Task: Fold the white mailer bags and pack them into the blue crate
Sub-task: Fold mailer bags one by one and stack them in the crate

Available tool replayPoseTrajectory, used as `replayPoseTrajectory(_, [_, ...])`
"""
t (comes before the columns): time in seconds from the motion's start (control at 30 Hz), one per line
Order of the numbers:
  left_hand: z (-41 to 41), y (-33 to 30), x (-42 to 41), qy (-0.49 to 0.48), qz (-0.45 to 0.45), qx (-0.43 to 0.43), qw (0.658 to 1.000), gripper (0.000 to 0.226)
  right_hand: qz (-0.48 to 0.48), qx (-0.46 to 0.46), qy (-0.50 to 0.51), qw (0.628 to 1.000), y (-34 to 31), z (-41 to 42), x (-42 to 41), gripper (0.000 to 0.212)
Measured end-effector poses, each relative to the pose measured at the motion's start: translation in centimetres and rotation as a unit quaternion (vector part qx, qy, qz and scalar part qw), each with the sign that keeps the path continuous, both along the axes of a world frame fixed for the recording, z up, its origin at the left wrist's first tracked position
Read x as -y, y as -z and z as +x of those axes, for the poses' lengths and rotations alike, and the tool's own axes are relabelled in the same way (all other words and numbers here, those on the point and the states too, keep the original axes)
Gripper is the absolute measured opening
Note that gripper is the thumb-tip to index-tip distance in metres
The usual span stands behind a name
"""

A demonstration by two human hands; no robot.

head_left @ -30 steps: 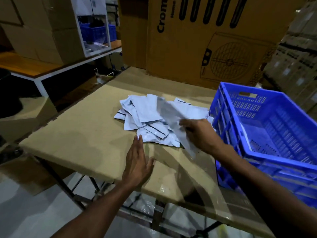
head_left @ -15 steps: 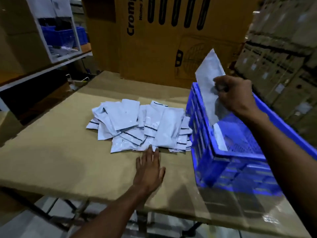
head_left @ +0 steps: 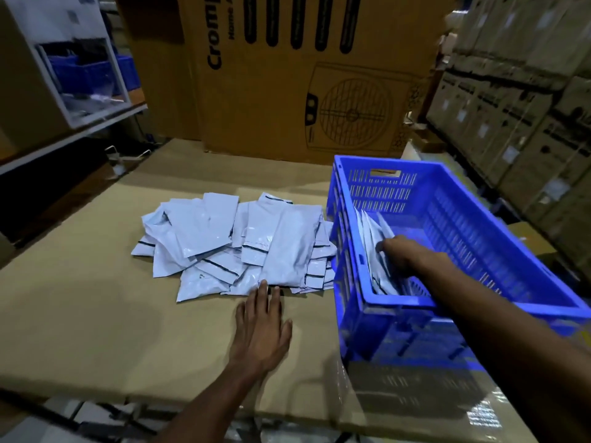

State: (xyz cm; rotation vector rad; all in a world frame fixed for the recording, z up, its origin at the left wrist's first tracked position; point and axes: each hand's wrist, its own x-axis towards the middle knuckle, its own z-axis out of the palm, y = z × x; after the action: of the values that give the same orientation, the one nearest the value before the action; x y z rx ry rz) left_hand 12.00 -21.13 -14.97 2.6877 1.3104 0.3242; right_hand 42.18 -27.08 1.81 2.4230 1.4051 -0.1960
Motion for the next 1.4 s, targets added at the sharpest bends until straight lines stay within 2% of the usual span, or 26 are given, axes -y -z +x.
replayPoseTrajectory(0.07, [-0.1,0.1,0.1,0.000,0.006,0.004,1.000,0.069,0.024,-0.075,0.002,0.997,0.5,0.2,-0.4,0.046])
replayPoseTrajectory(0.17, [-0.2,0.2,0.2,0.001,0.011,0.005,1.000,0.066,0.102,-0.088,-0.017,0.991,0.6,0.4,-0.3,0.046])
replayPoseTrajectory(0.23, [-0.2,0.5,0.1,0.004,0.010,0.008,1.000,0.066,0.198,-0.069,-0.043,0.977,0.0,-0.1,-0.4,0.040])
replayPoseTrajectory(0.37, [-0.7,0.8,-0.1,0.013,0.018,0.024,0.999,0.069,0.408,-0.054,-0.114,0.905,-2.0,-3.6,-1.7,0.030])
replayPoseTrajectory(0.47, [-1.8,0.6,-0.3,0.010,0.028,0.018,0.999,0.070,0.464,-0.075,-0.177,0.865,-3.3,-7.6,-3.3,0.030])
replayPoseTrajectory(0.53, [-2.8,0.6,-0.6,-0.007,0.026,0.009,1.000,0.069,0.452,-0.083,-0.214,0.862,-3.9,-10.1,-4.5,0.031])
replayPoseTrajectory(0.6, [-4.1,0.5,-1.2,-0.018,0.023,-0.001,1.000,0.068,0.397,-0.095,-0.220,0.886,-4.0,-12.0,-5.8,0.035])
replayPoseTrajectory(0.7, [-6.5,0.3,-2.2,-0.036,0.021,-0.014,0.999,0.065,0.285,-0.140,-0.174,0.932,-2.6,-14.7,-8.3,0.041])
replayPoseTrajectory(0.77, [-8.3,0.4,-2.9,-0.049,0.024,-0.016,0.998,0.065,0.223,-0.167,-0.157,0.948,-0.5,-16.3,-9.5,0.045])
replayPoseTrajectory(0.83, [-10.4,0.7,-3.6,-0.067,0.023,-0.027,0.997,0.065,0.174,-0.142,-0.159,0.962,2.5,-17.3,-9.8,0.048])
replayPoseTrajectory(0.93, [-12.8,0.9,-4.1,-0.088,0.022,-0.039,0.995,0.063,0.141,-0.019,-0.173,0.975,7.3,-17.1,-8.5,0.058])
replayPoseTrajectory(1.1, [-12.8,0.3,-4.0,-0.092,0.027,-0.048,0.994,0.061,0.138,0.070,-0.162,0.975,11.1,-15.9,-6.8,0.064])
replayPoseTrajectory(1.23, [-12.7,0.4,-4.1,-0.093,0.029,-0.042,0.994,0.063,0.165,0.112,-0.211,0.957,11.7,-15.0,-7.5,0.050])
replayPoseTrajectory(1.33, [-12.6,0.6,-4.2,-0.088,0.028,-0.027,0.995,0.065,0.224,0.100,-0.246,0.938,11.2,-16.2,-7.5,0.033])
replayPoseTrajectory(1.4, [-12.6,0.5,-4.1,-0.079,0.032,0.008,0.996,0.069,0.260,0.089,-0.265,0.924,11.0,-18.2,-6.9,0.029])
